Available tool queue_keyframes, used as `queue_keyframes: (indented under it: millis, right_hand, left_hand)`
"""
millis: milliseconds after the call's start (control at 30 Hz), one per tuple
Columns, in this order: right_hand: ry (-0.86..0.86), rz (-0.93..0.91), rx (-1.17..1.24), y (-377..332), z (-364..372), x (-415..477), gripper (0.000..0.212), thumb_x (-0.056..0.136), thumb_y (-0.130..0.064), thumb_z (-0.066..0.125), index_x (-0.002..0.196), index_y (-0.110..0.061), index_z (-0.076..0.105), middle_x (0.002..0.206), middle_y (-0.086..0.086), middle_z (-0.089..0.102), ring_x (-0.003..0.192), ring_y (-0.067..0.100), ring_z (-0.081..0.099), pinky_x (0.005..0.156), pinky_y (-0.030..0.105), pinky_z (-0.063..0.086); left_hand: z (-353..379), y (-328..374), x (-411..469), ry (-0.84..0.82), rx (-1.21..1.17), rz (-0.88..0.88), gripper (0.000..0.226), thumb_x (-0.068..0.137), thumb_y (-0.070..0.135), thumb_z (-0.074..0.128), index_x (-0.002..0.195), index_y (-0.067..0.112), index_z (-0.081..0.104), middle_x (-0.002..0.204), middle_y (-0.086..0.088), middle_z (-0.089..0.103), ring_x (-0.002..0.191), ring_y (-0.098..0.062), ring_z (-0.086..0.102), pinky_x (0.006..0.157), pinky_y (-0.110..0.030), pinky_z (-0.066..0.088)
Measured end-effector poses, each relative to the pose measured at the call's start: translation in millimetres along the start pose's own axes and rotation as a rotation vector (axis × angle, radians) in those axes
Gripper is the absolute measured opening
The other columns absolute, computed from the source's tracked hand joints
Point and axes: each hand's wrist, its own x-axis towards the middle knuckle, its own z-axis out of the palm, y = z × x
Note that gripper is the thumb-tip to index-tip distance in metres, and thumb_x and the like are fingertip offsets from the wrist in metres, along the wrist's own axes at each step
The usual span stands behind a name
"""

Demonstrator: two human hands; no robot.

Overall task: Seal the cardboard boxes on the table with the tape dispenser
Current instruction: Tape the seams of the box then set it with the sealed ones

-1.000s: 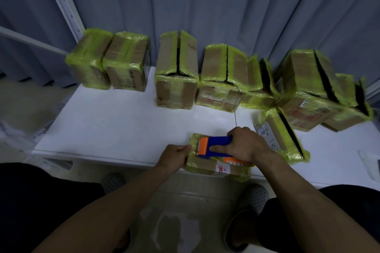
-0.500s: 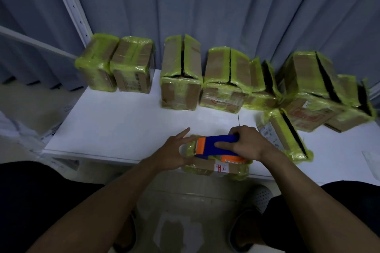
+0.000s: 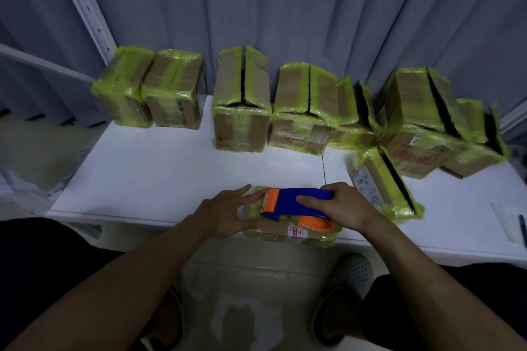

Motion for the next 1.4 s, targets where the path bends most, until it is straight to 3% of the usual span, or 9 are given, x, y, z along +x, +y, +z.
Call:
queue_keyframes:
  millis: [333, 467, 667, 800, 933, 1067, 1167, 1300, 1400]
  right_hand:
    - [0.027, 0.004, -0.133, 12.2, -21.6, -5.6, 0.050, 0.078, -0.072, 0.071, 0.085, -0.022, 0.069, 0.077, -0.004, 0.071, 0.069, 0.010, 0.067, 0.057, 0.020, 0.042]
    - [0.032, -0.022, -0.203, 11.6, -6.5, 1.4, 0.046, 0.082, -0.068, 0.071, 0.079, -0.023, 0.064, 0.075, -0.003, 0.066, 0.066, 0.008, 0.062, 0.053, 0.020, 0.038]
    - [0.016, -0.018, -0.216, 1.6, 2.0, 7.4, 0.049, 0.082, -0.069, 0.069, 0.083, -0.020, 0.066, 0.075, -0.004, 0.067, 0.068, 0.008, 0.064, 0.054, 0.020, 0.042]
    - [0.034, -0.045, -0.223, -16.1, 29.4, 9.0, 0.052, 0.085, -0.070, 0.066, 0.081, -0.018, 0.062, 0.071, -0.005, 0.062, 0.064, 0.008, 0.060, 0.051, 0.021, 0.039]
    - [0.067, -0.058, -0.216, -30.8, 43.4, 11.9, 0.048, 0.087, -0.067, 0.066, 0.083, -0.019, 0.059, 0.073, -0.008, 0.058, 0.066, 0.004, 0.057, 0.052, 0.020, 0.039]
    - [0.057, -0.033, -0.197, -29.7, 41.2, 16.3, 0.052, 0.086, -0.070, 0.066, 0.090, -0.018, 0.061, 0.074, -0.009, 0.058, 0.068, 0.004, 0.057, 0.052, 0.019, 0.038]
    - [0.067, -0.032, -0.192, -28.7, 43.1, 17.3, 0.053, 0.086, -0.070, 0.066, 0.095, -0.017, 0.061, 0.074, -0.011, 0.055, 0.068, 0.002, 0.055, 0.052, 0.018, 0.036]
    - [0.069, -0.024, -0.164, -26.9, 39.4, 18.0, 0.054, 0.085, -0.070, 0.067, 0.096, -0.017, 0.063, 0.074, -0.011, 0.057, 0.068, 0.002, 0.056, 0.052, 0.018, 0.037]
    - [0.084, -0.030, -0.169, -26.6, 33.4, 16.5, 0.057, 0.084, -0.072, 0.066, 0.093, -0.016, 0.065, 0.074, -0.009, 0.060, 0.068, 0.003, 0.057, 0.052, 0.019, 0.038]
  left_hand:
    - [-14.8, 16.6, -6.5, -0.054, 0.168, -0.017, 0.081, 0.077, 0.092, 0.031, 0.141, 0.068, -0.011, 0.164, 0.020, -0.003, 0.148, -0.025, 0.026, 0.112, -0.052, 0.034]
    - [-10.9, 16.4, -9.7, -0.030, 0.151, 0.023, 0.074, 0.083, 0.085, 0.034, 0.136, 0.070, -0.016, 0.160, 0.026, -0.018, 0.151, -0.020, 0.013, 0.114, -0.051, 0.033]
    - [-3.3, 12.4, -20.0, 0.038, 0.165, 0.091, 0.056, 0.103, 0.050, 0.038, 0.150, 0.058, 0.008, 0.153, 0.025, -0.036, 0.150, -0.013, -0.017, 0.108, -0.042, 0.043]
    - [-22.7, -4.9, -29.6, 0.089, 0.161, 0.005, 0.058, 0.106, 0.031, 0.040, 0.152, 0.052, 0.012, 0.156, 0.016, -0.035, 0.150, -0.019, -0.019, 0.111, -0.043, 0.037]
    - [-20.2, -10.6, -38.6, 0.220, 0.198, 0.071, 0.059, 0.104, 0.024, 0.042, 0.155, 0.040, 0.017, 0.160, 0.019, -0.017, 0.151, -0.015, -0.015, 0.097, -0.042, 0.052]
    - [2.0, -5.5, -39.8, 0.308, 0.153, 0.068, 0.061, 0.102, 0.055, 0.032, 0.157, 0.031, 0.022, 0.162, 0.019, 0.013, 0.150, -0.004, -0.009, 0.106, -0.038, 0.047]
    - [6.6, 2.5, -39.3, 0.270, 0.197, 0.027, 0.100, 0.077, 0.090, 0.012, 0.157, 0.031, 0.019, 0.161, 0.020, 0.011, 0.151, -0.007, -0.005, 0.108, -0.038, 0.042]
    - [6.0, 4.3, -37.4, 0.254, 0.312, -0.002, 0.105, 0.074, 0.091, 0.006, 0.157, 0.029, 0.023, 0.163, 0.017, 0.012, 0.152, -0.015, 0.004, 0.105, -0.044, 0.046]
    - [9.0, 5.8, -34.1, 0.243, 0.346, -0.053, 0.087, 0.086, 0.080, 0.029, 0.158, 0.034, 0.013, 0.163, 0.020, 0.002, 0.152, -0.017, -0.001, 0.107, -0.046, 0.042]
